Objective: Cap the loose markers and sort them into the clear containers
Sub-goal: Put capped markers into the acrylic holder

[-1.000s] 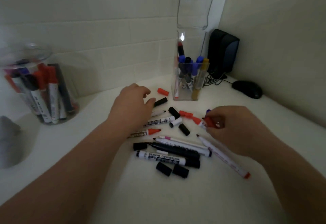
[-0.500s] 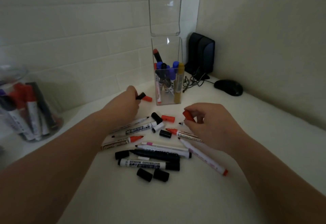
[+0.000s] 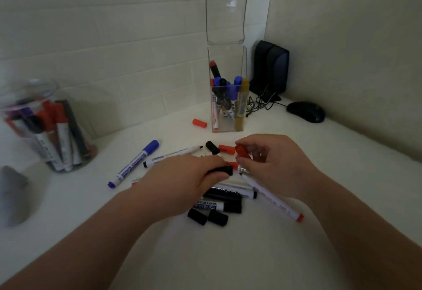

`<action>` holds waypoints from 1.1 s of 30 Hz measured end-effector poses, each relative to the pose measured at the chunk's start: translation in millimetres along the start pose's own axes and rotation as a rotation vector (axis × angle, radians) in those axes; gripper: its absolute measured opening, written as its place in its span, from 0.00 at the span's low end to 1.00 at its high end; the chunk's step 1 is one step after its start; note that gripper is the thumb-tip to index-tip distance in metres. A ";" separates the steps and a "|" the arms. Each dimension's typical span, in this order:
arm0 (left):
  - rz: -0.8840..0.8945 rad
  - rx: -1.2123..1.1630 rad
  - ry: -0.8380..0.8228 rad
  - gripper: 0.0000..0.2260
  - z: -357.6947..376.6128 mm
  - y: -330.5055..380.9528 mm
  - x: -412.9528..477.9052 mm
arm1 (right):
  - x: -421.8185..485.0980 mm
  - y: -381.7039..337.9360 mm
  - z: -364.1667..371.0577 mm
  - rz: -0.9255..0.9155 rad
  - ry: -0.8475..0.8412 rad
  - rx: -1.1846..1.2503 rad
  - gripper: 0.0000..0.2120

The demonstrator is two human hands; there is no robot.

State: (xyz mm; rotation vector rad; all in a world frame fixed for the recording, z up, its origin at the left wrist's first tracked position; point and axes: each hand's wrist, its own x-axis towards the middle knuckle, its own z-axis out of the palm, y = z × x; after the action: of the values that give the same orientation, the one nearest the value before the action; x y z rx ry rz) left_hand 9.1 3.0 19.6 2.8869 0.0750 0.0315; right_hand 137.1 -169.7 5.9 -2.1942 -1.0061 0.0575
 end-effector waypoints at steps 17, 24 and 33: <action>-0.096 -0.176 -0.019 0.05 -12.3 -38.4 -15.5 | -5.6 -11.4 4.5 -0.092 -0.214 0.124 0.14; 0.071 -0.201 0.123 0.21 -15.7 -30.3 -23.4 | -9.2 -17.9 -0.7 -0.133 -0.088 0.795 0.03; 0.106 -0.119 0.159 0.24 -10.5 -20.6 -24.4 | -11.7 -18.0 0.9 -0.152 -0.134 0.759 0.08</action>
State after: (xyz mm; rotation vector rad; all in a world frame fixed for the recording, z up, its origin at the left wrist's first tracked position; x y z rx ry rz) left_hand -16.6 24.3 24.2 2.7614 -0.0499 0.2750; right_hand 117.0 -169.1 13.7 -1.4335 -1.0069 0.4457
